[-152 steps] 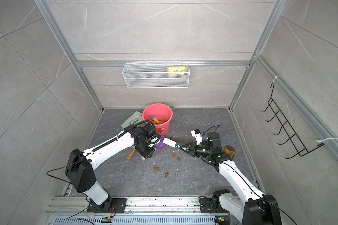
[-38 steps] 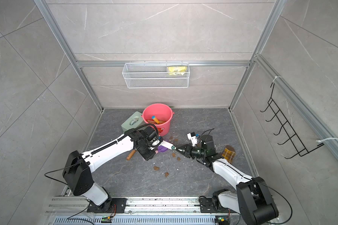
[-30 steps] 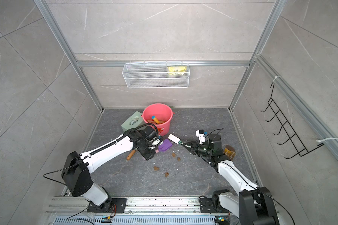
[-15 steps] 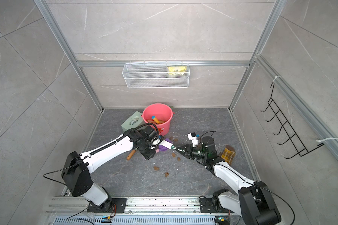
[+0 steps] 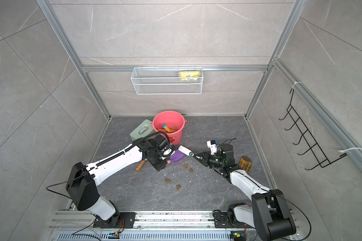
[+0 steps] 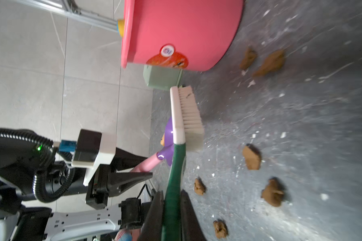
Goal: Brush the soil off the hand trowel and place it into the bucket
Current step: Brush off the soil from the hand trowel.
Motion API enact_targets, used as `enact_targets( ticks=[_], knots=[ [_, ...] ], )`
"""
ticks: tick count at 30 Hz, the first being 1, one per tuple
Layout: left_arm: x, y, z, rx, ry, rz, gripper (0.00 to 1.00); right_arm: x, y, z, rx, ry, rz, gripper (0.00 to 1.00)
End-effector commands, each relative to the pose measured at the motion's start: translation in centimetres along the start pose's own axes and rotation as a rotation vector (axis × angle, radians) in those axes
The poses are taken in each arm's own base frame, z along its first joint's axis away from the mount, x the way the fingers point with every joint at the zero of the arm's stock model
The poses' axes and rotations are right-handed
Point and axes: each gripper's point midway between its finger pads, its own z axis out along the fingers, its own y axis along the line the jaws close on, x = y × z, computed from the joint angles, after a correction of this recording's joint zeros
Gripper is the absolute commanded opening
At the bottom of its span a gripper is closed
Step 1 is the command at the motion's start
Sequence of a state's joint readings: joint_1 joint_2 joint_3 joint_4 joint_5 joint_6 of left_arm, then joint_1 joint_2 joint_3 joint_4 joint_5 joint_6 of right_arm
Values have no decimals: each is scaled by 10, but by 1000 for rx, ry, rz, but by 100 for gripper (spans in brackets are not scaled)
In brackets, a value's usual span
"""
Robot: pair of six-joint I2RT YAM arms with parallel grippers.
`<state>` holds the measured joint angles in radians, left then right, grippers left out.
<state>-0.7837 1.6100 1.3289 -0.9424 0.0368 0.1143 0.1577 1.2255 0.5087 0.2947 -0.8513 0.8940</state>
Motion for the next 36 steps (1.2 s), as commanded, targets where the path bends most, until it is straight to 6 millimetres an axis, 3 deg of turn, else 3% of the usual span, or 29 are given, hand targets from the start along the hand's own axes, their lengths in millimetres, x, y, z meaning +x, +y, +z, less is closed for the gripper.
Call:
enact_targets(
  ticks=[1,5,9,17,21,28,36],
  knots=[
    [-11,-4,-19,16,-83,1,0,-9,23,-11,-22,-28,-74,0],
    [-12,2,-19,4,-86,-27,0,1,39,-15,-96,-18,-88,0],
    [-15,6,-21,3,-92,-53,0,19,39,-15,-109,10,-84,0],
    [-17,7,-21,4,-99,-56,0,49,36,10,-109,101,-76,0],
    [-13,8,-20,-4,-90,-48,0,47,21,12,-22,112,-79,0],
    [-10,10,-23,-25,-95,-48,0,12,-3,-13,88,17,-34,0],
    [-4,13,-28,2,-80,-97,0,-4,21,-45,157,-103,-268,0]
  ],
)
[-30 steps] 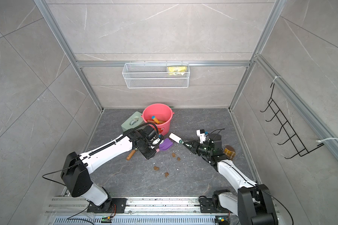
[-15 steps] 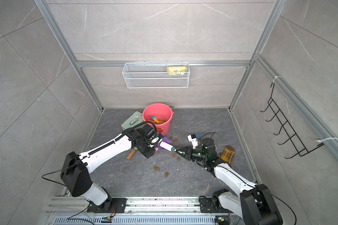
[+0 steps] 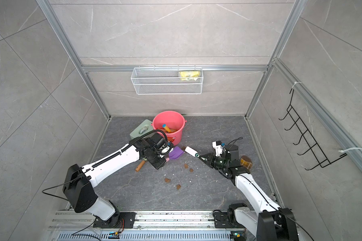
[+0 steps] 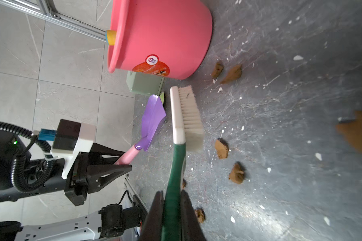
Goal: Brush the soil off the hand trowel and place it into the bucket
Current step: Brush off the soil from the hand trowel.
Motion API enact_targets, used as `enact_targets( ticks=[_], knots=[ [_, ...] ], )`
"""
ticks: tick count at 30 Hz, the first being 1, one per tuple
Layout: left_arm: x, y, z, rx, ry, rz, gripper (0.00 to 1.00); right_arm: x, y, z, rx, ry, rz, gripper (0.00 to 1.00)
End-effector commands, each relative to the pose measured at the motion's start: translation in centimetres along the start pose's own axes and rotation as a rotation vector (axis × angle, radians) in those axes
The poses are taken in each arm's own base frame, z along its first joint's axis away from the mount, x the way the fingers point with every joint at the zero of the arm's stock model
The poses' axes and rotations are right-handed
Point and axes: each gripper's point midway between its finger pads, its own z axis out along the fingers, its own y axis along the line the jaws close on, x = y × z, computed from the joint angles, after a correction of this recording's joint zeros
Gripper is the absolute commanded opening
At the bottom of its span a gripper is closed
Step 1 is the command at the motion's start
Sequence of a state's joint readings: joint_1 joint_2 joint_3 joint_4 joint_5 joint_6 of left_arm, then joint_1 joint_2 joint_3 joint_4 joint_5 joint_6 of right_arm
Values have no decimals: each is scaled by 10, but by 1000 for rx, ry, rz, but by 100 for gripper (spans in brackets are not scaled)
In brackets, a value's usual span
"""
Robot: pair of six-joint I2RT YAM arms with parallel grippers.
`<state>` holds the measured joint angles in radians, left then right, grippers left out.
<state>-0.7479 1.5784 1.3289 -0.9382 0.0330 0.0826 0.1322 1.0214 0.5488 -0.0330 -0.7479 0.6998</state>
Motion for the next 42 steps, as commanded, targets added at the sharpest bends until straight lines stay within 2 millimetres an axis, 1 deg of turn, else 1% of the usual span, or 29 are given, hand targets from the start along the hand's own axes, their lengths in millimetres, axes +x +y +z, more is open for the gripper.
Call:
enact_targets(
  ticks=[1,3,6,8,10,12,15,21,23,26,30,32,34,35,37,42],
  knots=[
    [-3,0,-19,40,-41,-54,0,-9,16,-18,35,-63,-170,0],
    [-1,1,-25,77,-39,-102,0,-5,20,-20,43,-63,-226,0],
    [4,6,-35,136,-30,-208,0,8,25,-17,105,-31,-340,0],
    [8,8,-44,192,-22,-292,0,19,29,-13,170,-3,-464,0],
    [13,6,-52,251,-14,-361,0,26,35,-10,209,6,-568,0],
    [17,1,-59,313,1,-425,0,37,42,-4,209,17,-674,0],
    [25,-7,-63,375,55,-484,0,56,51,8,202,41,-824,0],
    [33,-19,-62,422,158,-512,0,95,64,33,236,102,-1178,0],
    [35,-25,-64,436,185,-491,0,105,66,39,266,116,-1309,0],
    [37,-36,-65,483,233,-495,0,114,68,46,319,110,-1479,0],
    [40,-42,-61,488,276,-480,0,116,73,53,352,58,-1593,0],
    [41,-43,-58,479,291,-474,0,119,80,55,341,30,-1638,0],
    [42,-44,-55,477,304,-468,0,118,85,55,339,6,-1657,0],
    [42,-46,-53,474,314,-463,0,116,85,55,354,-1,-1659,0],
    [42,-48,-52,471,321,-450,0,109,81,54,409,-15,-1660,0],
    [40,-45,-52,447,313,-439,0,92,56,49,602,-6,-1654,0]
  ],
)
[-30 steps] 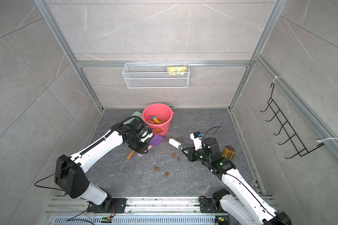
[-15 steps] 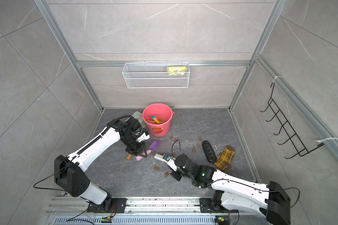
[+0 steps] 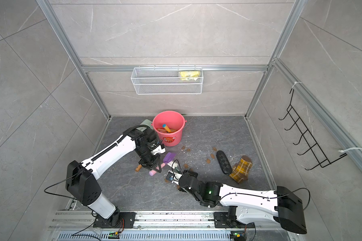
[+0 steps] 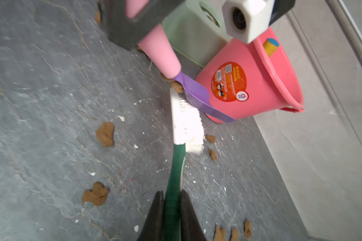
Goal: Brush the soil off the hand trowel and place it into the bucket
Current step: Brush off the soil from the hand trowel.
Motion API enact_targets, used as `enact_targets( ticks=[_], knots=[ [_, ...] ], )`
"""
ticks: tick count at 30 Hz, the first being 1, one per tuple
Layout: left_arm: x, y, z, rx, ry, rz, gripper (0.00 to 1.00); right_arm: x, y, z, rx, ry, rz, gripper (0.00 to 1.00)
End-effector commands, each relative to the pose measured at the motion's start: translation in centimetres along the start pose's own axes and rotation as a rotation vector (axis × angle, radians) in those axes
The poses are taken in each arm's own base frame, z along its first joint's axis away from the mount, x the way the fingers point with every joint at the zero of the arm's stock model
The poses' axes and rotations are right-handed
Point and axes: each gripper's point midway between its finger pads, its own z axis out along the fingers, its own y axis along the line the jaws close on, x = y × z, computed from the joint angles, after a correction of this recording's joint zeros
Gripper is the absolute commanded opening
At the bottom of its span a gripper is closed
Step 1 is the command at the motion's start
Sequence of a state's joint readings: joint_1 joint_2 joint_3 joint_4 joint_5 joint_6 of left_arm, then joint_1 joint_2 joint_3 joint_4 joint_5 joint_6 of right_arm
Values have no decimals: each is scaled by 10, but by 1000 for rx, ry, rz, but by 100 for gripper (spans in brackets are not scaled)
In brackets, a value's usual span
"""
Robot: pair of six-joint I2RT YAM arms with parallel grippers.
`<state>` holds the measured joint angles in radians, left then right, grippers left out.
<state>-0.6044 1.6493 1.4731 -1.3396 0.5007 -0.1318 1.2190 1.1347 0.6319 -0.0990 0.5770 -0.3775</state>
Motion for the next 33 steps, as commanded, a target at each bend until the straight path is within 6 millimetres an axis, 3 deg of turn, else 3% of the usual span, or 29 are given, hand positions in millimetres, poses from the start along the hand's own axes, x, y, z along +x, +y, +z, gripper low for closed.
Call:
enact_targets(
  ticks=[1,7,11,15,19,23,33],
  knots=[
    [7,-5,-7,-4,25,3,0,12,-26,2,144,65,29,0],
    [3,-8,-12,-3,3,14,0,31,-38,1,200,126,95,0],
    [0,-16,-17,30,-21,21,0,35,-20,1,109,121,79,0],
    [-2,-24,-19,75,-21,23,0,26,2,-1,18,53,40,0],
    [1,-28,-16,108,2,14,0,5,11,-8,-3,-65,5,0],
    [5,-28,-10,124,35,-4,0,-5,4,-10,38,-134,3,0],
    [6,-31,-6,147,49,-6,0,-5,-23,-9,228,-161,21,0]
  ],
)
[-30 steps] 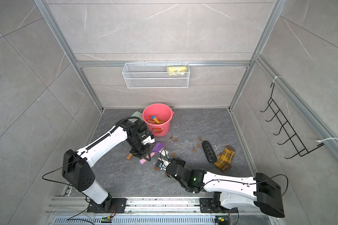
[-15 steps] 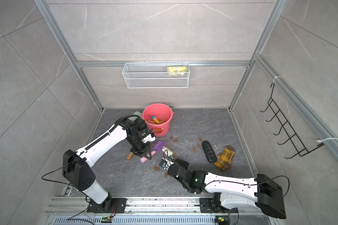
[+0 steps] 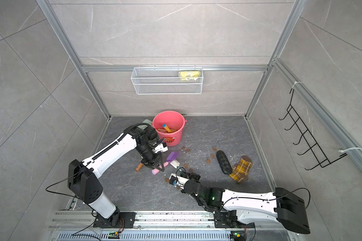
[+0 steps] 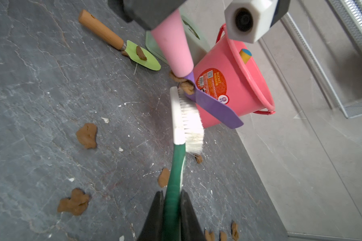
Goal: Brush the soil off the hand trowel and place it into the bucket
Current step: Brush off the soil from the hand trowel.
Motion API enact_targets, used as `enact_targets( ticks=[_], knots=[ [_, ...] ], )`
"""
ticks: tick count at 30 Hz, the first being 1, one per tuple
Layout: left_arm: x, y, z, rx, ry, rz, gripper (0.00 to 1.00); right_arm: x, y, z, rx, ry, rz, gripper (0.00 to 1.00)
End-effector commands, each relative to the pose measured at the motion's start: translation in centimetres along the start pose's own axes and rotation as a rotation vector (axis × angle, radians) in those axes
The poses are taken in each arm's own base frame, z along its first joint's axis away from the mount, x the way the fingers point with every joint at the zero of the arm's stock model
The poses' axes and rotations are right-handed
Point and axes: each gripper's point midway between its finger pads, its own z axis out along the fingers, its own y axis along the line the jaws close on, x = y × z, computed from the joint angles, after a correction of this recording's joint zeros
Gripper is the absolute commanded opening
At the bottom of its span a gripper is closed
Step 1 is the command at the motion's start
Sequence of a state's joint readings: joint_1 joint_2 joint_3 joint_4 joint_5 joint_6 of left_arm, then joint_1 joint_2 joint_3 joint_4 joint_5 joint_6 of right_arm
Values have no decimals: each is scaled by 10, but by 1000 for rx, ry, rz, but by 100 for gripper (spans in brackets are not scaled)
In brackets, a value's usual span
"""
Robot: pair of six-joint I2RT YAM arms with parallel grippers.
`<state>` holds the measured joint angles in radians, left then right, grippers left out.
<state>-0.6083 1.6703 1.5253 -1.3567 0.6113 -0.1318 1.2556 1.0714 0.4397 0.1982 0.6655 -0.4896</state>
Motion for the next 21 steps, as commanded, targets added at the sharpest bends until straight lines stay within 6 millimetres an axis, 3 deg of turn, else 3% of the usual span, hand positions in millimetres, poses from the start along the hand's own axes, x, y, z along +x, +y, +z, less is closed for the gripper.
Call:
enact_targets(
  ticks=[1,12,17,21],
  knots=[
    [10,-7,1,37,43,-21,0,-12,-25,-1,130,-38,47,0],
    [11,-7,-5,13,24,-12,0,27,-48,6,191,126,176,0],
    [5,-4,-16,-31,-32,-5,0,30,-28,4,59,148,213,0],
    [1,2,-18,-74,-44,-13,0,19,-5,-2,-71,131,186,0]
  ],
)
